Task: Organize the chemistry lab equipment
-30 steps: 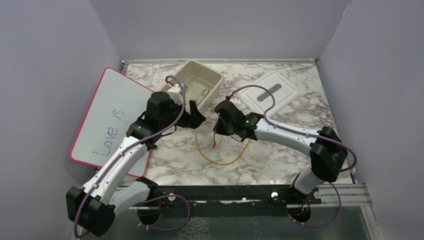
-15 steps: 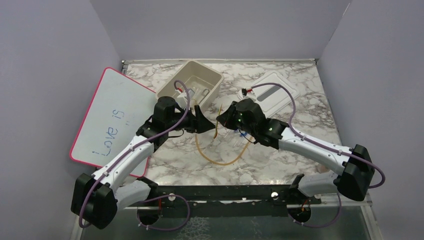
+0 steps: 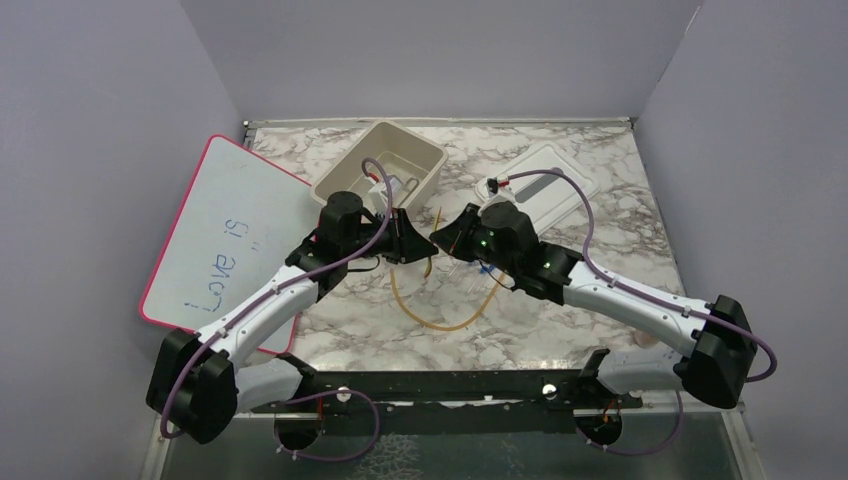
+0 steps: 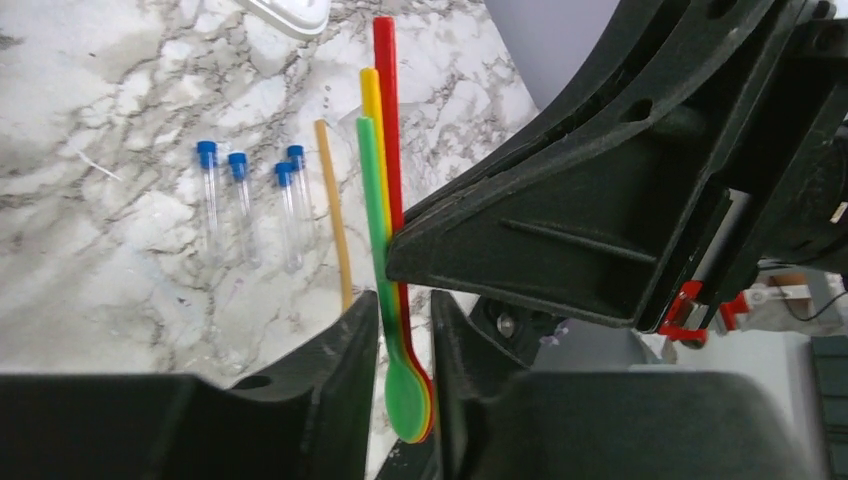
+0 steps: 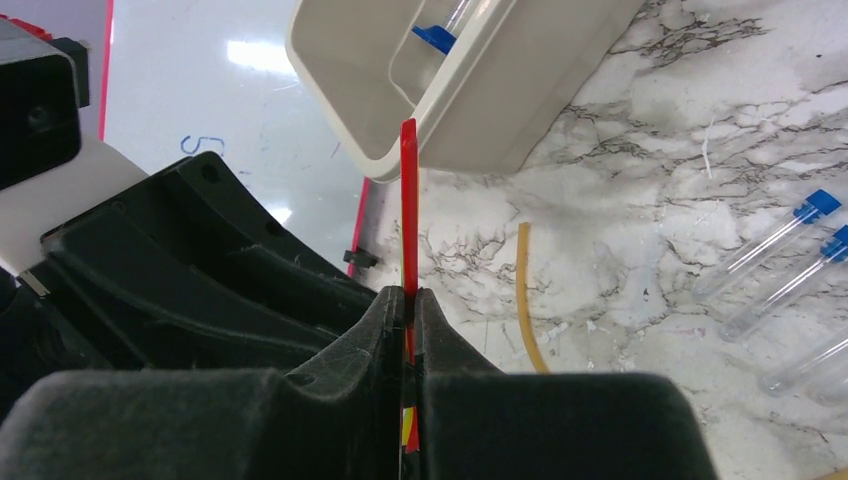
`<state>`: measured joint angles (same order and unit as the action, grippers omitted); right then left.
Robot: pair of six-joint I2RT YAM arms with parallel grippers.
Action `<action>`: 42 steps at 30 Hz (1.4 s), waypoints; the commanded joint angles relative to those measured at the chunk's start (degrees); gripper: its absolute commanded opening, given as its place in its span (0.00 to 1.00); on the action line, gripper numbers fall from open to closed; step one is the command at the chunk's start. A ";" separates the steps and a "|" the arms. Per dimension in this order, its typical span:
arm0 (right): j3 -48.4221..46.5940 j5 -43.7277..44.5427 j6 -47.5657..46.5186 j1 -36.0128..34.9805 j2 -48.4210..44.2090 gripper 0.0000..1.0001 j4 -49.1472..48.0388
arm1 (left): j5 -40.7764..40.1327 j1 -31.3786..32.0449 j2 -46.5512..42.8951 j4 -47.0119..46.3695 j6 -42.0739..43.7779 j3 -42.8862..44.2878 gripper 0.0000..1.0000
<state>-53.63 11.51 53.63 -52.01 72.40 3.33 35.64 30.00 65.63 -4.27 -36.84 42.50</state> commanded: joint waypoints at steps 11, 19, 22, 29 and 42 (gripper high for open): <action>-0.47 3.06 -0.54 0.46 -5.66 0.43 2.01 | -6.26 1.64 0.68 3.07 11.23 5.34 0.00; 0.25 11.47 -4.04 0.54 -12.24 0.48 9.53 | -22.40 1.23 8.82 21.98 25.21 21.07 0.00; 2.15 12.87 -4.64 0.51 -14.78 0.49 10.53 | -30.89 -0.03 14.37 29.40 31.45 29.84 0.00; 6.94 13.91 -4.02 0.55 -18.05 0.51 8.52 | -25.93 -11.47 28.36 37.01 41.55 46.88 0.00; 7.58 14.48 -2.98 0.59 -18.13 0.51 11.22 | -31.39 -14.97 52.72 44.72 51.92 63.96 0.01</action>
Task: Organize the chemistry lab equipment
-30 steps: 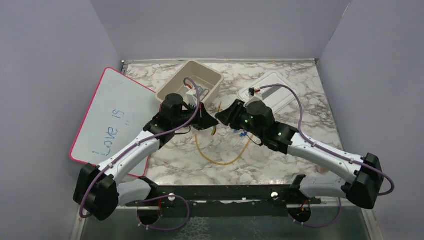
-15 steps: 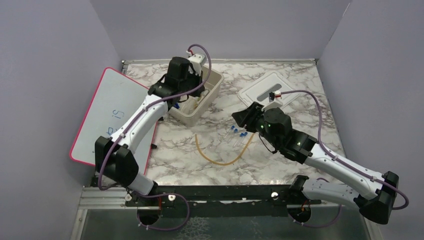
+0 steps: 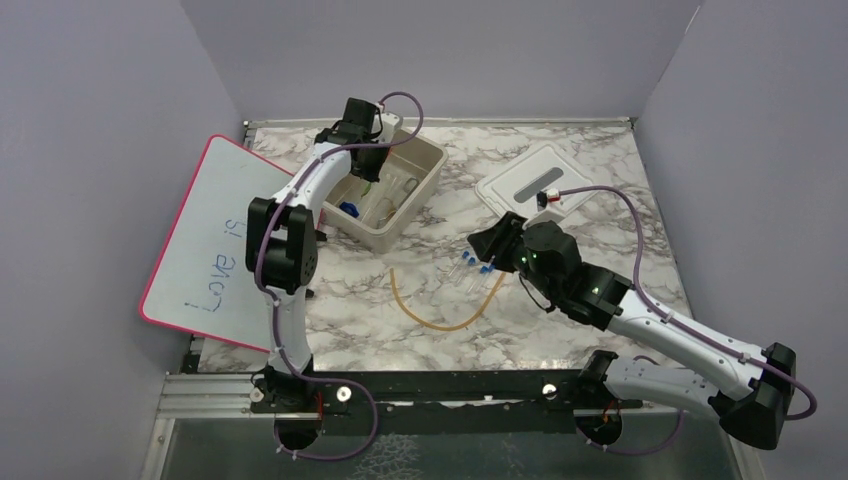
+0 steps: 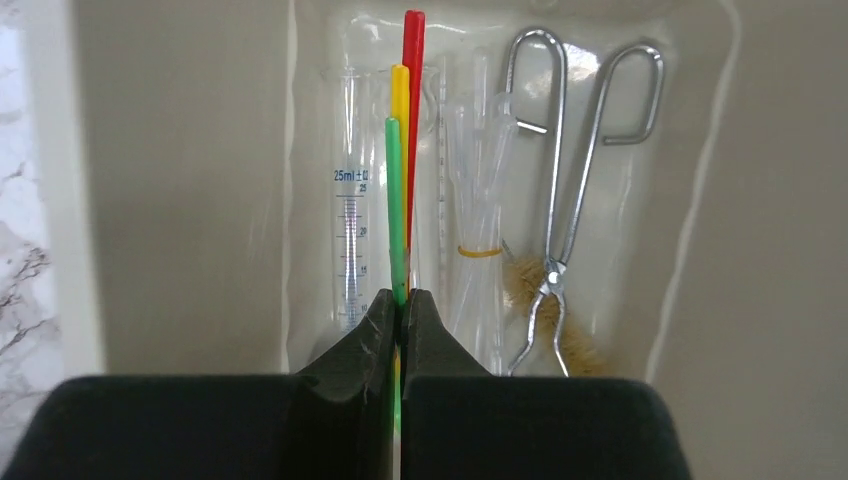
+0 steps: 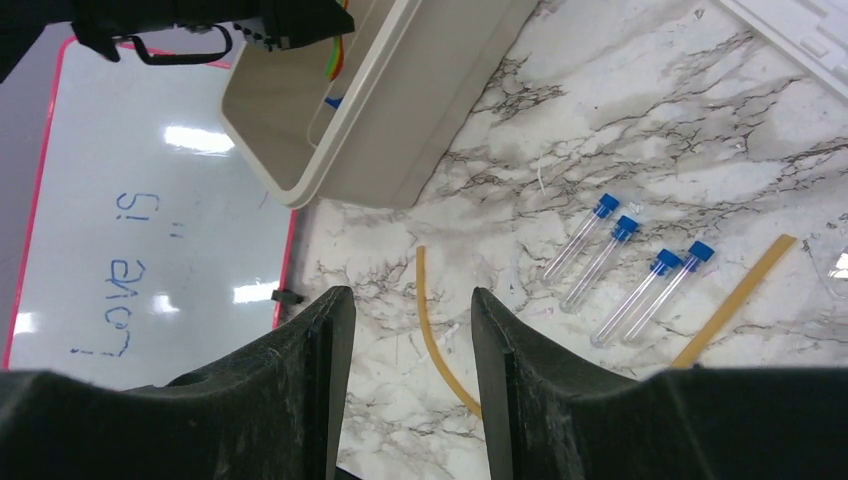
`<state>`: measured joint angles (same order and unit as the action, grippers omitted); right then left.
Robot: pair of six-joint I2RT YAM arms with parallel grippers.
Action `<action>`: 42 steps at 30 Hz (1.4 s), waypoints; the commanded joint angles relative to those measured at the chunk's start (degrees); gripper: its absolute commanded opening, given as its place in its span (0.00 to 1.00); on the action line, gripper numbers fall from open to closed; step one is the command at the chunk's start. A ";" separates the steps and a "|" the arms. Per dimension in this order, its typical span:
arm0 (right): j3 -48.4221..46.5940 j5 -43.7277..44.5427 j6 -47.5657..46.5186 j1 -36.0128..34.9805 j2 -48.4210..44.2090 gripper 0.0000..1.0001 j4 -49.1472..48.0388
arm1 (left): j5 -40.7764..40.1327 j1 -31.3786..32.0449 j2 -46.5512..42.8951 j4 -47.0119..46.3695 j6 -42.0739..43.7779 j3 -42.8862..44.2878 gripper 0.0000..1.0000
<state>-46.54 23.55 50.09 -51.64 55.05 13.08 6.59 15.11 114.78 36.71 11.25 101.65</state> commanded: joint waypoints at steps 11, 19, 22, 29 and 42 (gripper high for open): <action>1.44 1.86 3.94 0.23 1.27 0.51 3.16 | -7.71 0.09 9.26 6.02 4.46 7.77 0.11; 1.19 1.63 5.58 0.22 3.47 0.51 5.99 | -5.11 0.18 7.12 6.92 2.28 8.69 0.32; 1.11 1.04 5.78 0.22 3.97 0.51 6.44 | -3.74 0.18 4.80 7.12 1.33 9.13 0.36; -0.21 0.95 6.12 0.22 5.18 0.51 8.67 | 4.25 1.32 -5.75 7.19 -1.99 9.09 0.45; 0.83 -28.60 -1.37 25.47 11.60 0.51 3.50 | 15.76 14.76 -30.37 -6.10 2.50 -18.31 0.60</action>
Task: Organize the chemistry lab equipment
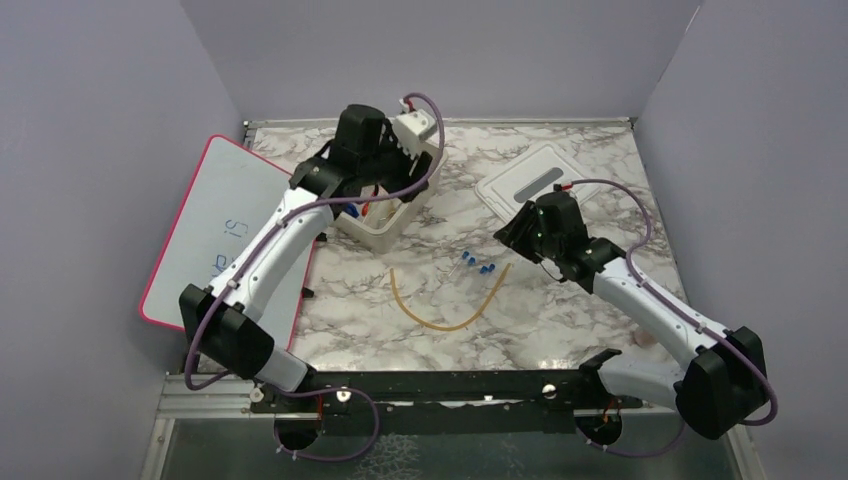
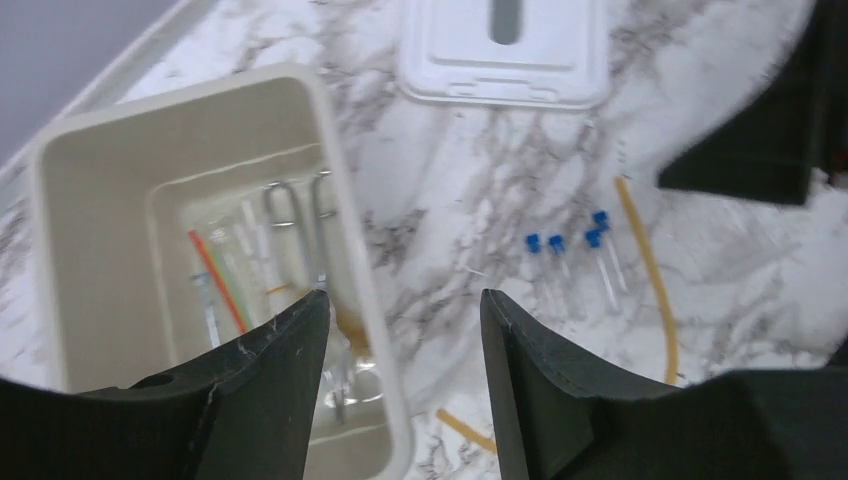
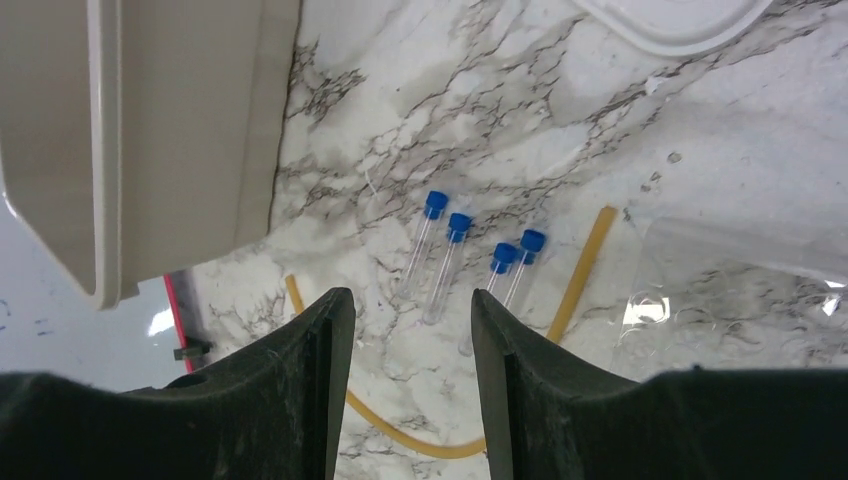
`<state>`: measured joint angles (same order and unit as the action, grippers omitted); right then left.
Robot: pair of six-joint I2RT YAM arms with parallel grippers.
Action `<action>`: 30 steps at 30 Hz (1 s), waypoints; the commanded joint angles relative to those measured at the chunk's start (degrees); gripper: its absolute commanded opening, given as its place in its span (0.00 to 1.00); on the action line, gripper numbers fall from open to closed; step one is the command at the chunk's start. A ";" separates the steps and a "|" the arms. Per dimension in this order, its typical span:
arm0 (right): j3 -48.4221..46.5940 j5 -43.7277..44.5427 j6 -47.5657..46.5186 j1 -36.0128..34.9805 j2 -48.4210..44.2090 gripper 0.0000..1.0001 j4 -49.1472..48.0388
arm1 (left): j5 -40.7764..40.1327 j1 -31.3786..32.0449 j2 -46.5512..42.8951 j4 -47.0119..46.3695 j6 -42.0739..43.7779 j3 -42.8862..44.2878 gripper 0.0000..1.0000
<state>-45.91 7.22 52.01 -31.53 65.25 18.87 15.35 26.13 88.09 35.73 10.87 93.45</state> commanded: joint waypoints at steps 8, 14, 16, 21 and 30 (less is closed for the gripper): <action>0.48 -14.57 -1.97 12.35 0.87 0.51 -0.66 | 13.36 13.00 -10.31 -10.82 6.25 -27.01 0.61; 3.24 -16.62 -0.64 13.40 0.39 0.51 -1.92 | 14.26 19.26 -7.31 -9.96 6.13 -31.03 0.60; 4.51 -17.68 -0.37 13.70 0.17 0.51 -3.21 | 14.89 20.16 -5.45 -9.01 4.93 -30.63 0.59; 5.85 -20.54 0.27 14.50 1.50 0.51 -4.81 | 10.72 24.74 -2.89 -9.09 3.68 -32.97 0.58; 6.59 -20.68 1.08 14.83 0.89 0.51 -5.15 | 0.75 31.41 5.78 -8.55 3.83 -34.83 0.53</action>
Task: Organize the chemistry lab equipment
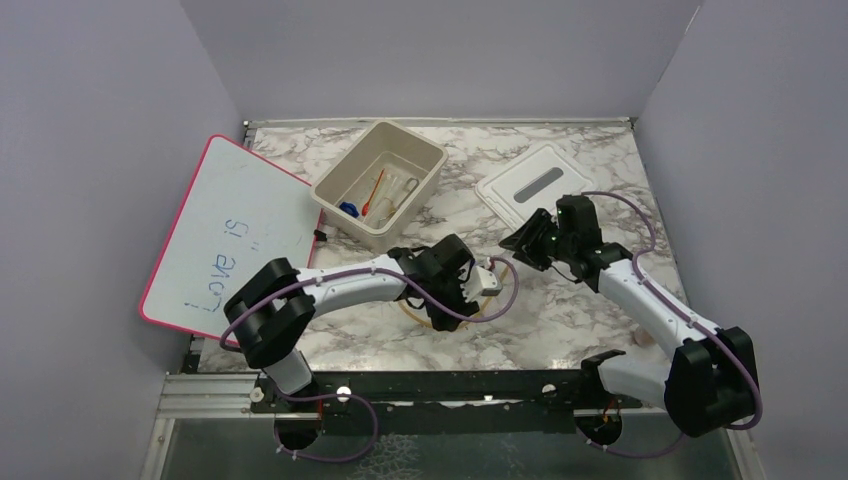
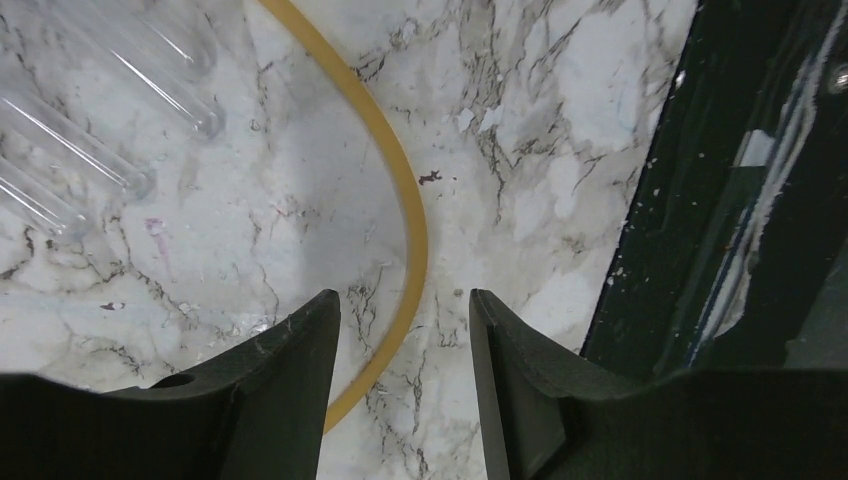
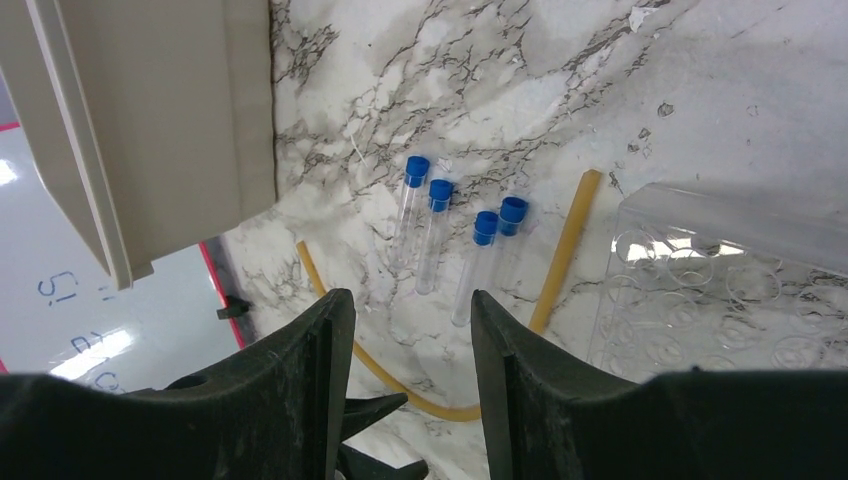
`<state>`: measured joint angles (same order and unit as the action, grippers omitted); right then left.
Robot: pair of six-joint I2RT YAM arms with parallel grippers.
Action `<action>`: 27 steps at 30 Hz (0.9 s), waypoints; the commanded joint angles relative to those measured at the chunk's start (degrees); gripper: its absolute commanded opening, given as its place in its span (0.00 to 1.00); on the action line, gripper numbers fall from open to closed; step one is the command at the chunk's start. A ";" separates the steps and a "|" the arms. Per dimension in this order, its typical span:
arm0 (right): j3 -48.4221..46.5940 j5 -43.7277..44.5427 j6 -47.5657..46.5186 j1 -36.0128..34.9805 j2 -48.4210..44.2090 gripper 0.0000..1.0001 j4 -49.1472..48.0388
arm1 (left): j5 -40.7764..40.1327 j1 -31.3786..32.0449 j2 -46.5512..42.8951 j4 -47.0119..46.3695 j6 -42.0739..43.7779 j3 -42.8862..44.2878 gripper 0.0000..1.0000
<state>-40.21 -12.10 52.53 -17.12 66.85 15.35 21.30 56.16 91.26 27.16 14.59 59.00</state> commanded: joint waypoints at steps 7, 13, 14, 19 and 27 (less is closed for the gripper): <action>1.19 -1.15 0.29 0.79 -1.26 0.51 -1.20 | -10.00 3.93 6.85 0.08 1.65 -1.26 0.49; 1.46 -1.17 0.25 1.17 -1.28 0.51 -1.12 | -9.84 5.44 7.90 1.43 2.20 -1.78 0.43; 1.52 -1.12 0.21 1.21 -1.32 0.51 -1.12 | -10.10 5.52 7.85 1.48 2.11 -1.89 0.42; 1.46 -1.14 0.11 1.48 -1.31 0.51 -1.04 | -13.27 6.07 8.65 1.75 2.53 -2.60 0.34; 1.47 -0.56 0.00 1.87 -2.46 0.51 -0.33 | -11.90 8.85 7.27 5.09 2.55 -3.13 0.32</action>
<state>-39.13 -12.32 52.64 -15.70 65.82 15.09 9.21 63.09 97.93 27.38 16.99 58.17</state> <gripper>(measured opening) 0.507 0.308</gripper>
